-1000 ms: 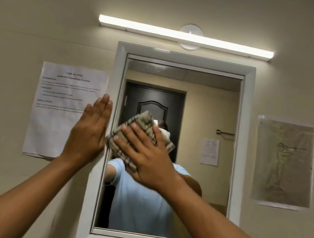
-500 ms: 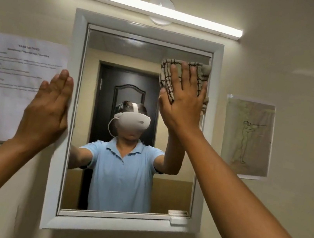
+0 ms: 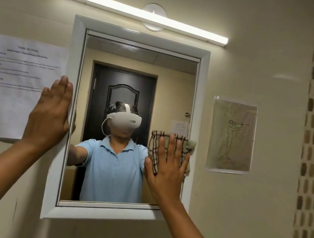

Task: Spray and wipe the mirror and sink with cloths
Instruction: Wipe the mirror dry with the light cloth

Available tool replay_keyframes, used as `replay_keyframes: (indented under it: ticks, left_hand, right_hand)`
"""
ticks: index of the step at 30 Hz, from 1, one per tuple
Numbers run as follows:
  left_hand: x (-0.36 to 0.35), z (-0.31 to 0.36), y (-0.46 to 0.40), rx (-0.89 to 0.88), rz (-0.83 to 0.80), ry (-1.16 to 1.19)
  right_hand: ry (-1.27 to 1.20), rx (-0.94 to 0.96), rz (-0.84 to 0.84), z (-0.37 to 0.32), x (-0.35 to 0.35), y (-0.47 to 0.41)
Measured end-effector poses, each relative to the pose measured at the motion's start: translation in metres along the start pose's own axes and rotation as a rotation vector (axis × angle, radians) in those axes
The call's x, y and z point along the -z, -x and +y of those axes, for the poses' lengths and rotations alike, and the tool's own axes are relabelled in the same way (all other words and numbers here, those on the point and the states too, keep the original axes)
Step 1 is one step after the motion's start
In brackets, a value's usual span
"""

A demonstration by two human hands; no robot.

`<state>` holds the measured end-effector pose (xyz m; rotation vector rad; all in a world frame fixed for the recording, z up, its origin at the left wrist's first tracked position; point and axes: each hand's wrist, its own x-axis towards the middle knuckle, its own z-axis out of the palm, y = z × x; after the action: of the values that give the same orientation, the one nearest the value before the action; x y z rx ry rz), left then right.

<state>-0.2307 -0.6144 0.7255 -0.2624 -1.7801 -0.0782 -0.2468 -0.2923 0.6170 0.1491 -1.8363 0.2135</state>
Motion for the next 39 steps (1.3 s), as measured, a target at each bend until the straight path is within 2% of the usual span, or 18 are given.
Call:
replay_keyframes:
  ticks: [4,8,12,15,17,21,26,28,31,35,39]
  left_hand:
    - [0.001,0.004,0.008,0.002,-0.019,0.01]
    - [-0.003,0.004,0.011,0.0,-0.005,0.019]
    - [-0.005,0.004,0.016,0.001,0.003,0.015]
    - [-0.007,0.005,0.021,-0.006,0.021,0.025]
    - [-0.009,0.004,0.023,-0.007,0.026,0.031]
    - [-0.009,0.001,0.023,-0.014,0.011,0.043]
    - [-0.007,0.002,0.025,-0.012,0.006,0.036]
    - [-0.009,0.002,0.028,-0.012,0.007,0.035]
    - [-0.012,0.003,0.036,-0.007,0.008,0.033]
    - [-0.014,0.005,0.046,0.004,-0.019,0.025]
    - [-0.015,0.006,0.059,0.003,-0.035,0.028]
  right_hand:
    - [0.047,0.032,-0.03,0.004,-0.001,0.006]
    - [0.057,0.055,0.005,-0.007,0.008,-0.046]
    - [-0.012,0.053,0.064,-0.048,0.017,-0.121]
    - [0.003,0.07,0.066,-0.081,0.014,-0.131]
    - [0.008,0.202,0.033,-0.094,0.004,-0.109]
    - [0.008,0.591,-0.061,-0.104,-0.016,-0.026]
    - [0.057,0.7,-0.083,-0.077,-0.016,-0.004]
    - [0.066,0.638,-0.044,-0.063,-0.011,-0.021]
    - [0.067,0.42,0.056,-0.038,0.0,-0.053]
    - [0.078,0.258,0.062,-0.006,0.011,-0.078]
    - [0.033,0.072,0.076,0.001,0.009,-0.061]
